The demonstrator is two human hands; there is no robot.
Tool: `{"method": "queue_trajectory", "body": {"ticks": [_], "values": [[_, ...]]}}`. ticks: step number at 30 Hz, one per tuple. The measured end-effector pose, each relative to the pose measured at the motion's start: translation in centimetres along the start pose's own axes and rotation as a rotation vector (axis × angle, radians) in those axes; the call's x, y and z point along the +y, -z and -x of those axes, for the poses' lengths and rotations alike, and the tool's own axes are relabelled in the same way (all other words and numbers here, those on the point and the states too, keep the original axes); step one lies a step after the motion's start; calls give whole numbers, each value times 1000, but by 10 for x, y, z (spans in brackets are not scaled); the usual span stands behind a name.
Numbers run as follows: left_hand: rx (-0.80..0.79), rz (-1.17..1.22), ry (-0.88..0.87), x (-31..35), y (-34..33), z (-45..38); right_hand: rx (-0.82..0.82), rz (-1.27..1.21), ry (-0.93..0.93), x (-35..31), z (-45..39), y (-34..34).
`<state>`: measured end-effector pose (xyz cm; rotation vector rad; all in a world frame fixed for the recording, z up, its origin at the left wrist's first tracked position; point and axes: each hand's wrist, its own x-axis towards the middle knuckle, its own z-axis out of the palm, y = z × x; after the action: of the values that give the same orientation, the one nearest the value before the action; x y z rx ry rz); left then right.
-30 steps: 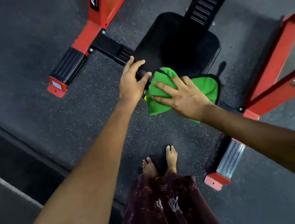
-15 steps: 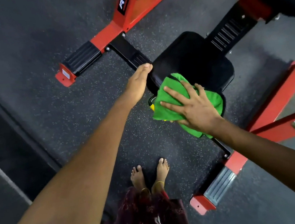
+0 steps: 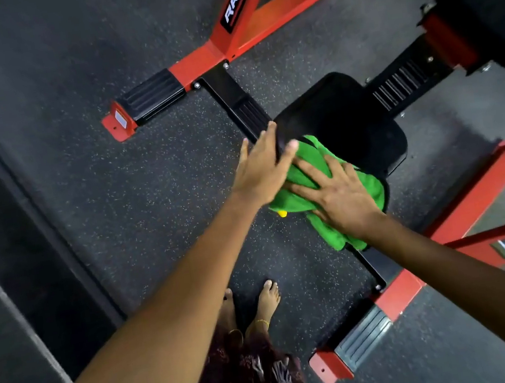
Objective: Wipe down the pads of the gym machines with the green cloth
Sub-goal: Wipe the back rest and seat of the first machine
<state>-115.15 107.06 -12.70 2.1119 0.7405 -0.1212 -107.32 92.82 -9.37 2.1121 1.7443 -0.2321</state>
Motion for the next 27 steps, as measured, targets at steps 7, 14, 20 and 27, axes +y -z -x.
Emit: {"method": "queue_trajectory", "body": {"ticks": [7,14,20,27], "values": [[190,-198,93,-1,-41,44,0,-79,-52,-5,-29,15],[163,-106,250,4,-39,58,-24,-260,11,25,-87,32],[-4,-119,242,23,-46,59,-25,-356,102,52,-93,26],[-54,-147,216,33,-52,50,-174,-556,-146,79,-145,28]]}}
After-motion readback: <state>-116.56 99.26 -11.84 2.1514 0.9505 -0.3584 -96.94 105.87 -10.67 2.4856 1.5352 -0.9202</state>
